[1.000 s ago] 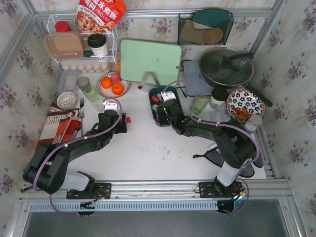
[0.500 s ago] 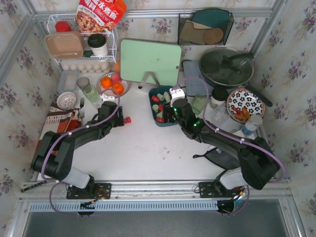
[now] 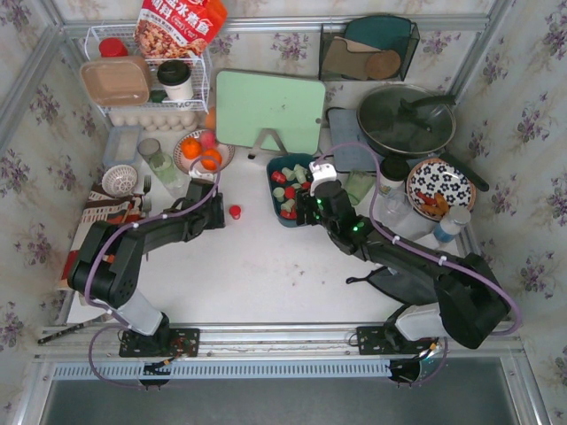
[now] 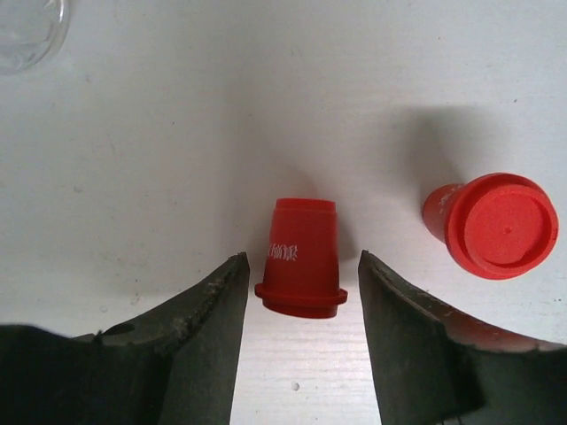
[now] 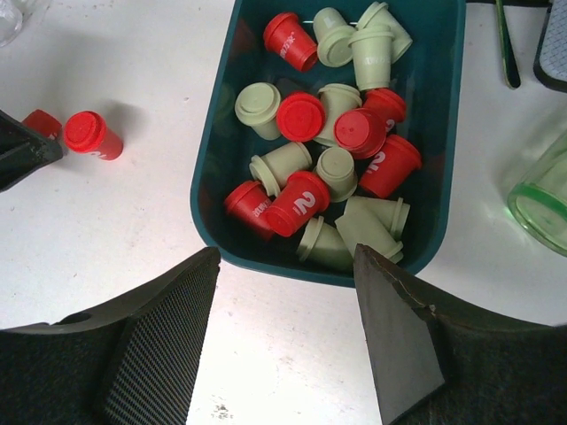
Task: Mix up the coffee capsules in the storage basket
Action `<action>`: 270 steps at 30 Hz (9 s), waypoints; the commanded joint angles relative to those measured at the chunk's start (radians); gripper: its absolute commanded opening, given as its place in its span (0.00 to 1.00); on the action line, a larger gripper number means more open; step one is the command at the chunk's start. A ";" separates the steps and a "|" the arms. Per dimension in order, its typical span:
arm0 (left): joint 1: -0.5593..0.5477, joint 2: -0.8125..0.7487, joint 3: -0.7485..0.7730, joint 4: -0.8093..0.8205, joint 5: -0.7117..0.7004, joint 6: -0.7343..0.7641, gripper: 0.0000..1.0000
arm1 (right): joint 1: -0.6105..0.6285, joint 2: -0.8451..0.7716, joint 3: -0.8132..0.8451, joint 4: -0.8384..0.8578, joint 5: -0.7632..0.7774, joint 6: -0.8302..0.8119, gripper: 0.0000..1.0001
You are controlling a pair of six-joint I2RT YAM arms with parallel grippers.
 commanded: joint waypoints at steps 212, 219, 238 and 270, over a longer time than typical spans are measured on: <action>-0.268 -0.353 -0.371 0.853 0.618 0.461 0.37 | 0.018 0.121 -0.059 0.268 -0.689 0.335 0.66; -0.268 -0.361 -0.352 0.801 0.578 0.454 0.43 | 0.018 0.118 -0.039 0.241 -0.688 0.332 0.49; -0.268 -0.423 -0.344 0.682 0.253 0.397 0.95 | 0.010 0.164 0.059 0.080 -0.052 0.094 0.45; -0.259 -0.395 -0.320 0.616 0.103 0.382 0.95 | -0.068 0.414 0.239 -0.025 -0.142 -0.021 0.43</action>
